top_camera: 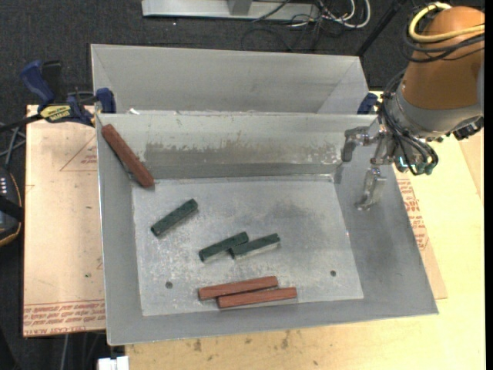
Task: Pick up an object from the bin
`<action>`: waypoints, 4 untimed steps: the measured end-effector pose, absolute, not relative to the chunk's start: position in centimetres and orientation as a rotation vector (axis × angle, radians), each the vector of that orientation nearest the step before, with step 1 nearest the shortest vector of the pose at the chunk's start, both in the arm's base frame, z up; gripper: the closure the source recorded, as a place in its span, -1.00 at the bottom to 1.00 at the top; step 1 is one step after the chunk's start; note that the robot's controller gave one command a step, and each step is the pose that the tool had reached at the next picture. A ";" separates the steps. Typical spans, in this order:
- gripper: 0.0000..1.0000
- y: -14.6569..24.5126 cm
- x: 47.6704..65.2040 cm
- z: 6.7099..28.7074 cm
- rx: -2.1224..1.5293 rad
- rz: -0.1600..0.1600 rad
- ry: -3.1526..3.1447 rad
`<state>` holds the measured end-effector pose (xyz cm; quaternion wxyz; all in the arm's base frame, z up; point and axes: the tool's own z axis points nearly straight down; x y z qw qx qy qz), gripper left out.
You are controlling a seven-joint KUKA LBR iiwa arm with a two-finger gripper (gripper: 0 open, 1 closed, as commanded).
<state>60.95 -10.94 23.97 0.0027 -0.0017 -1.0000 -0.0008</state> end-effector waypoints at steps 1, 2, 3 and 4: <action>1.00 -10.9 61.1 24.5 0.001 0.000 -3.144; 1.00 -10.9 61.1 24.5 0.002 0.000 -3.144; 1.00 -10.4 56.7 19.1 -0.011 0.001 -3.148; 1.00 -10.1 56.6 17.3 -0.082 -0.002 -3.136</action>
Offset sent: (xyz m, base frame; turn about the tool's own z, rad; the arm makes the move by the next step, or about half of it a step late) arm 0.0000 0.0000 0.0000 0.0000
